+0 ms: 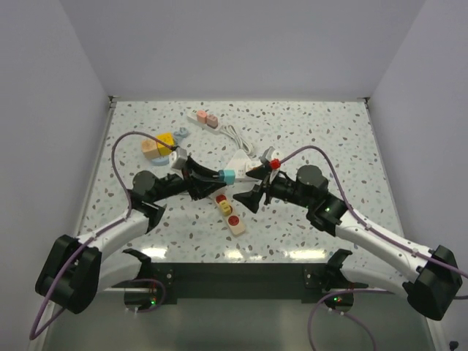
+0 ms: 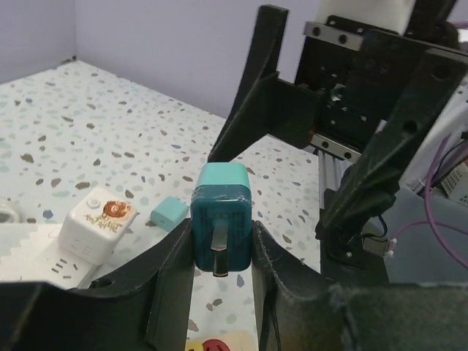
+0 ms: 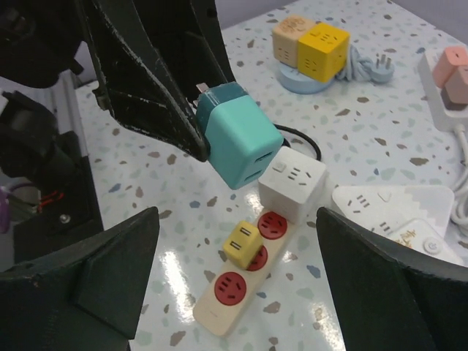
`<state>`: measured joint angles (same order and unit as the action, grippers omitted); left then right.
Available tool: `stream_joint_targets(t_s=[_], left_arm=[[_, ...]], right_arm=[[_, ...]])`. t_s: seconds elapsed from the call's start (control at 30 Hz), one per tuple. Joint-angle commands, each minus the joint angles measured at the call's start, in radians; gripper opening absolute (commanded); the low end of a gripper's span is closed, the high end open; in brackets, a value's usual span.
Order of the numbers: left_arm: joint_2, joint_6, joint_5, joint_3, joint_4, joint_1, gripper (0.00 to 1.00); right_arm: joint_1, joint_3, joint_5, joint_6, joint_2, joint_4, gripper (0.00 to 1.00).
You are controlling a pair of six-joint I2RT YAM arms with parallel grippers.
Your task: Insert the plug
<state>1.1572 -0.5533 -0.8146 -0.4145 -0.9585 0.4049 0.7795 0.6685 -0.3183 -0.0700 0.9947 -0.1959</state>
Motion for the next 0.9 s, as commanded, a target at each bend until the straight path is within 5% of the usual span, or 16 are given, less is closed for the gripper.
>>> stream_joint_targets(t_s=[0.0, 0.2, 0.87], left_arm=[[-0.089, 0.042, -0.110, 0.031, -0.178, -0.006, 0.00], [-0.157, -0.036, -0.196, 0.077, -0.391, 0.006, 0.00], [-0.151, 0.012, -0.206, 0.045, -0.457, 0.107, 0.00]], right_arm=[[-0.003, 0.029, -0.137, -0.088, -0.007, -0.140, 0.91], [-0.006, 0.007, -0.166, -0.132, -0.019, -0.233, 0.86], [-0.003, -0.093, -0.406, -0.209, -0.050, -0.537, 0.57]])
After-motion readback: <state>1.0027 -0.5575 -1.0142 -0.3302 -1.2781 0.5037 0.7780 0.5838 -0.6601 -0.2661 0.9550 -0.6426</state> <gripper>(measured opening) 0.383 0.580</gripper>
